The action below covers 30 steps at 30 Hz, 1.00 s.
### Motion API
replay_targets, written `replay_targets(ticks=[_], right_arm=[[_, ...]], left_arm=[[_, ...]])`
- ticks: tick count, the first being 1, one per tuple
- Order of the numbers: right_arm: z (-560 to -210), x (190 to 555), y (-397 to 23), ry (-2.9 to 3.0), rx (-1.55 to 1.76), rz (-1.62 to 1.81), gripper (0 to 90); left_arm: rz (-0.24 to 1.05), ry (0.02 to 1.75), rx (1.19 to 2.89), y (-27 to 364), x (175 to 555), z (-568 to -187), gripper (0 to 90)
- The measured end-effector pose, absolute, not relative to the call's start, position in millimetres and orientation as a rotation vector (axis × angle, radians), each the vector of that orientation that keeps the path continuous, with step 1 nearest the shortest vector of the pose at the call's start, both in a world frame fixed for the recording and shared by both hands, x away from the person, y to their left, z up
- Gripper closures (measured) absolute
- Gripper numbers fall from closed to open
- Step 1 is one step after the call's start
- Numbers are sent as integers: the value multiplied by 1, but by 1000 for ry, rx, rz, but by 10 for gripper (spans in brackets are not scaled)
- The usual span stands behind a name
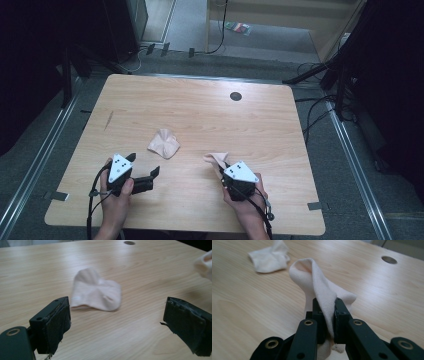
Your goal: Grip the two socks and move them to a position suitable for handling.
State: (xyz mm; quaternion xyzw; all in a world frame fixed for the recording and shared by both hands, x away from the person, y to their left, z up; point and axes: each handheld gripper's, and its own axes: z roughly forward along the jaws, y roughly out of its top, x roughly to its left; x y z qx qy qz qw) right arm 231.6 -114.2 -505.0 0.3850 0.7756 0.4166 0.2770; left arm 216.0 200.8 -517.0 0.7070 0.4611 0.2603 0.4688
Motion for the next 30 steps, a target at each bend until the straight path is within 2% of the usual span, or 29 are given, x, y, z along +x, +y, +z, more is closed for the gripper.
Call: replay_targets(ticks=[5,6,16,17,18,19,20,21,23,26,28,29,30], right_arm=[[-500,219,-100,2119,954,1176,836],[-502,213,-90,2155,899,1162,835],[-524,198,-58,2304,633,1091,823],[-532,199,-54,2360,600,1031,683],[-532,199,-54,2360,600,1031,683],[-539,201,-53,2415,597,959,441],[-539,201,-53,2415,597,959,441],[-540,202,-54,2434,600,942,368],[-530,208,-70,2455,664,1040,328],[-519,214,-86,2433,744,1157,339],[-512,220,-100,2383,860,1263,384],[-510,225,-108,2347,962,1337,437],[-510,225,-108,2347,962,1337,437]], left_arm=[[580,1036,1769,187,210,-517,84],[566,1024,1772,184,209,-517,168],[464,894,1758,180,206,-512,162],[457,908,1765,182,208,-513,163],[457,908,1765,182,208,-513,163],[442,921,1762,183,209,-514,163],[442,921,1762,183,209,-514,163],[431,925,1762,184,210,-515,163],[422,933,1762,186,211,-515,163],[417,949,1765,188,213,-517,163],[408,953,1770,188,214,-518,163],[402,953,1775,188,215,-519,165],[399,955,1782,188,215,-520,165]])
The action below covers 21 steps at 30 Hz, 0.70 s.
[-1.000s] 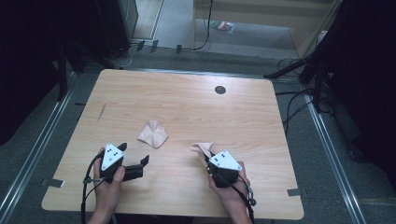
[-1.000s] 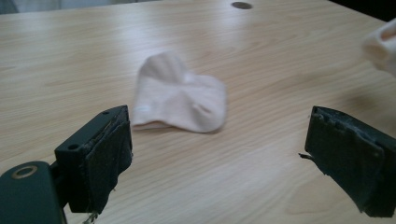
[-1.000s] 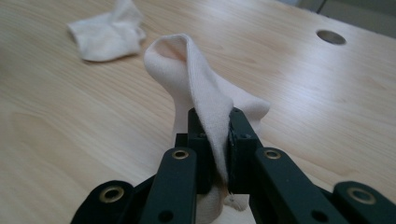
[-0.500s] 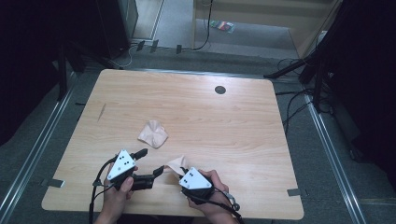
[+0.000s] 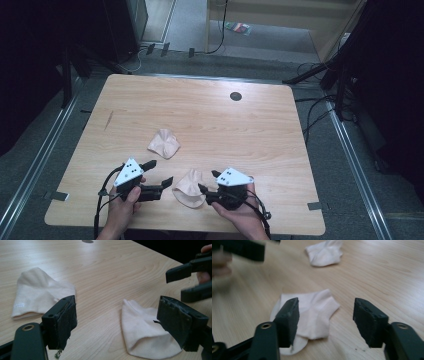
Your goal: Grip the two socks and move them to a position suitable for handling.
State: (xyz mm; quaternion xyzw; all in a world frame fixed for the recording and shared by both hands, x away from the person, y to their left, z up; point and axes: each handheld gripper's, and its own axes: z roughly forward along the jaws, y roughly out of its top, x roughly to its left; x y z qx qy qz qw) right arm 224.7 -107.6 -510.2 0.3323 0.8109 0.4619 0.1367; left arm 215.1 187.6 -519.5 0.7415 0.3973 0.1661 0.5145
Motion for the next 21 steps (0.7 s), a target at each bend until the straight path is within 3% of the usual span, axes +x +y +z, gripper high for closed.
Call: replay_targets(ticks=[3,12,13,18,21], right_arm=[[-520,233,-105,2298,1180,1319,488],[-540,230,-80,2350,1260,1193,579],[-544,230,-76,2367,1236,1159,629],[-547,227,-72,2375,1160,1089,704],[-546,227,-75,2389,1147,1109,834]], left_arm=[[383,951,1794,185,216,-522,166],[380,955,1825,184,217,-525,167],[380,960,1826,184,218,-525,168],[378,967,1827,185,218,-526,168],[358,967,1837,185,219,-527,168]])
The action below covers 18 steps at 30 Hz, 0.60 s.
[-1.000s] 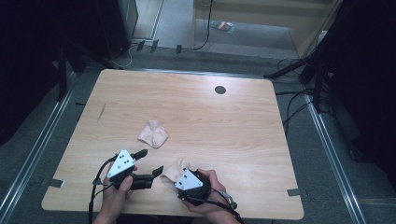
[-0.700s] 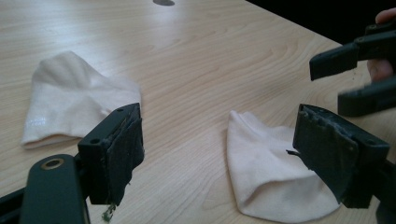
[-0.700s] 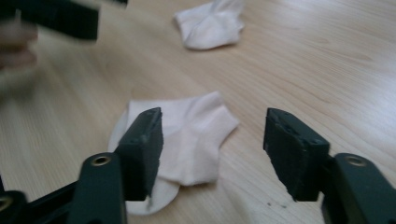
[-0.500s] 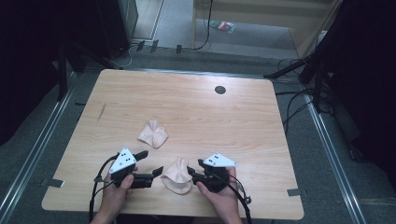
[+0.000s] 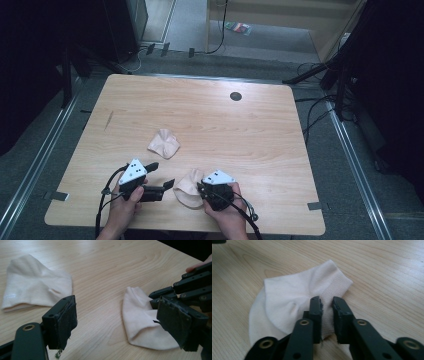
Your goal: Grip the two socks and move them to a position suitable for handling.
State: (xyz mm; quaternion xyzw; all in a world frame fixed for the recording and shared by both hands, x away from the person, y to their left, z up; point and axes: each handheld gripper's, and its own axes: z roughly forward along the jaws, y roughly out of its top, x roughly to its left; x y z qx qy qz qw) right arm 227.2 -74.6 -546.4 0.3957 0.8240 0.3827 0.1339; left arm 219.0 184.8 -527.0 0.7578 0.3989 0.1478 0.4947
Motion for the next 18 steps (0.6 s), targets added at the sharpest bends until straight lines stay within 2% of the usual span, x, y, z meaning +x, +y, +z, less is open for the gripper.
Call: replay_targets(ticks=[2,12,18], right_arm=[[-545,228,-77,2388,1154,1125,853],[-527,225,-81,2369,1120,1213,877],[-512,221,-81,2376,1069,1264,879]], left_arm=[[310,951,1871,181,221,-531,168],[240,860,1991,155,218,-541,166],[215,892,2035,143,219,-546,140]])
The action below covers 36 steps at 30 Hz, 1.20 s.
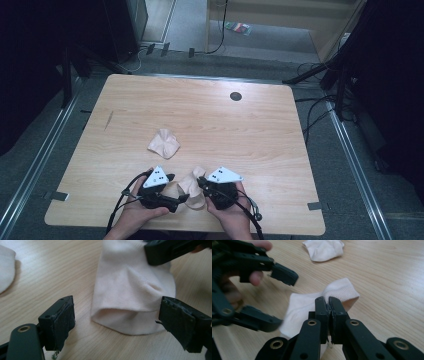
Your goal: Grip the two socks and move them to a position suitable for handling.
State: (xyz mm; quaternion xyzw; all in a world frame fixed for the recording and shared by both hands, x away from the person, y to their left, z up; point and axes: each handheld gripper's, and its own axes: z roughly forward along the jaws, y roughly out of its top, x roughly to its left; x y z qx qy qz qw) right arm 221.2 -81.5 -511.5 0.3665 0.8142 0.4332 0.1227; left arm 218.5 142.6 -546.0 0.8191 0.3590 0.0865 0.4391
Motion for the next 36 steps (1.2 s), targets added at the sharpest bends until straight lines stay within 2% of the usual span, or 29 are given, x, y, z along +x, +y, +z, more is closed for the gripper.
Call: replay_targets(ticks=[7,14,15,16,18,20,22,23,24,25,28,30,32,33,36], right_arm=[[-501,217,-81,2386,1029,1309,879],[-487,214,-84,2386,1004,1394,880],[-482,212,-84,2384,982,1413,880],[-482,212,-84,2384,982,1413,880],[-478,210,-84,2379,961,1421,880],[-477,210,-84,2370,955,1420,880],[-477,211,-86,2364,960,1417,880],[-478,212,-87,2357,968,1416,880],[-478,213,-89,2333,976,1429,880],[-478,213,-89,2333,976,1429,880],[-478,214,-91,2302,967,1438,880],[-481,217,-92,2307,978,1430,880],[-492,224,-95,2328,1023,1358,880],[-492,224,-95,2328,1023,1358,880],[-505,233,-102,2357,1095,1264,880]], left_arm=[[194,924,2091,135,224,-552,160],[217,875,2085,134,221,-551,234],[218,871,2075,134,221,-550,284],[234,861,2053,134,221,-549,284],[263,832,2018,136,219,-546,412],[309,800,1993,138,215,-543,640],[386,805,1982,140,212,-539,810],[447,810,1983,142,209,-536,862],[616,827,1972,144,202,-527,899],[616,827,1972,144,202,-527,900],[916,819,1972,145,189,-515,900],[1064,784,1997,141,182,-513,900],[1036,743,2133,128,181,-524,900],[1036,743,2133,128,181,-524,900],[918,730,2215,118,184,-539,900]])
